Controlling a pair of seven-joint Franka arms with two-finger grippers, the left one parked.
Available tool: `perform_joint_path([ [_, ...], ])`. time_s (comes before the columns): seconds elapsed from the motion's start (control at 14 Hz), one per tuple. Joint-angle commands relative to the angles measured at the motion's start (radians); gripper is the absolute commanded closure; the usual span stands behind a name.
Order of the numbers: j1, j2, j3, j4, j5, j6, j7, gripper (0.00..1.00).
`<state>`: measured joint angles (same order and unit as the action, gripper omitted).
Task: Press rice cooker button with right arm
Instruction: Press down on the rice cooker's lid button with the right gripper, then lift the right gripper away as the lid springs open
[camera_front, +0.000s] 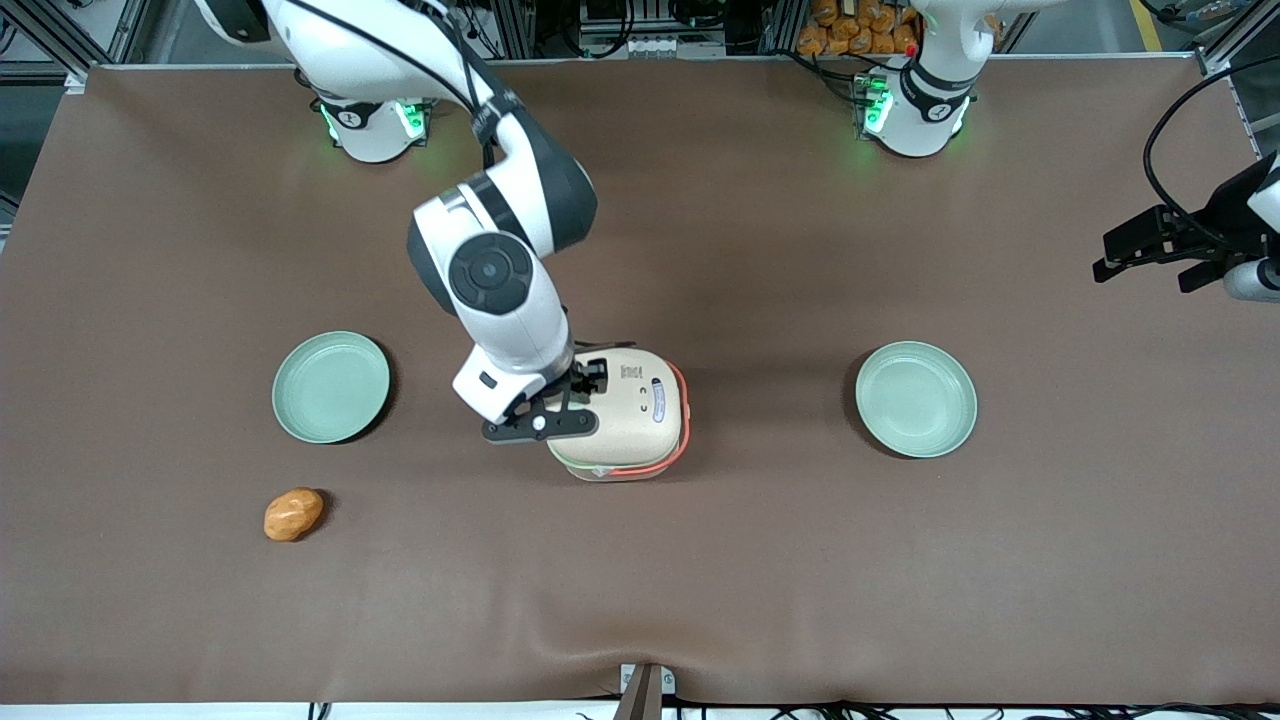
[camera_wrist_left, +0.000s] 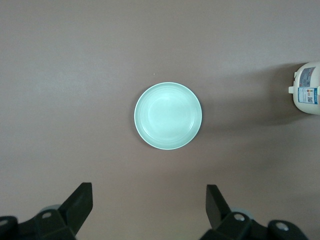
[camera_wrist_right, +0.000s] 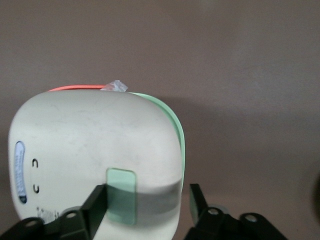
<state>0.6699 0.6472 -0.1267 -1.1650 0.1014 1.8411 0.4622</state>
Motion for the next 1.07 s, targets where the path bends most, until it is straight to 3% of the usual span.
perform_joint_path([
  [0.0, -0.01, -0.102, 0.004, -0.016, -0.003, -0.074, 0.001, 0.0],
  [0.43, -0.13, -0.218, 0.006, -0.027, -0.015, -0.23, -0.011, 0.0],
  [0.71, -0.261, -0.257, 0.004, -0.044, -0.029, -0.284, -0.239, 0.0],
  [1.0, -0.352, -0.319, 0.009, -0.084, -0.074, -0.327, -0.313, 0.0],
])
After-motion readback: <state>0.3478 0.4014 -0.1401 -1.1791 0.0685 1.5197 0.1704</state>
